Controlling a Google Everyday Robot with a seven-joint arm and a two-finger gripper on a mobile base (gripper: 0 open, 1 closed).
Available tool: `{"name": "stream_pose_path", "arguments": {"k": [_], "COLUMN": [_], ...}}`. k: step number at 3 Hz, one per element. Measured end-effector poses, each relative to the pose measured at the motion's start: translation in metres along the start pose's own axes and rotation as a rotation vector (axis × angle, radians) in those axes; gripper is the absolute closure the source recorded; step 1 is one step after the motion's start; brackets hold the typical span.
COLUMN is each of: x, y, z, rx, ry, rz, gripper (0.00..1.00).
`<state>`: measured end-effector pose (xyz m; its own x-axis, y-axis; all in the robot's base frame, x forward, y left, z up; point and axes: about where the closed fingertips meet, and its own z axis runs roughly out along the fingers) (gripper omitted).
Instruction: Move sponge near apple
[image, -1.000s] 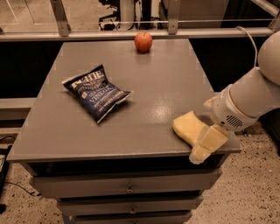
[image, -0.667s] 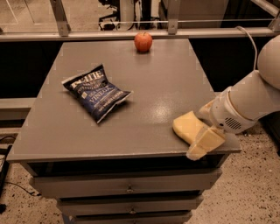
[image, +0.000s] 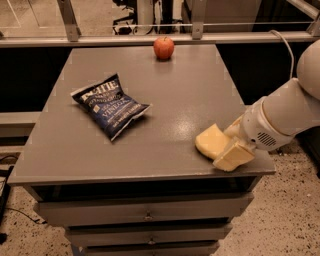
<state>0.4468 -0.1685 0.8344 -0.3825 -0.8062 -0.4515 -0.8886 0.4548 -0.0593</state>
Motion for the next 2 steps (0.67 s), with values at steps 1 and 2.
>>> {"name": "stream_pose_path", "arguments": {"k": [1,2], "x": [-0.009,-0.039], "y": [-0.005,-0.040], "z": [-0.007,-0.035], "rx": [0.009,0.106], "ry": [-0.022,-0.059], "rz": [-0.014,-0.081], "gripper": [0.87,1.00]}}
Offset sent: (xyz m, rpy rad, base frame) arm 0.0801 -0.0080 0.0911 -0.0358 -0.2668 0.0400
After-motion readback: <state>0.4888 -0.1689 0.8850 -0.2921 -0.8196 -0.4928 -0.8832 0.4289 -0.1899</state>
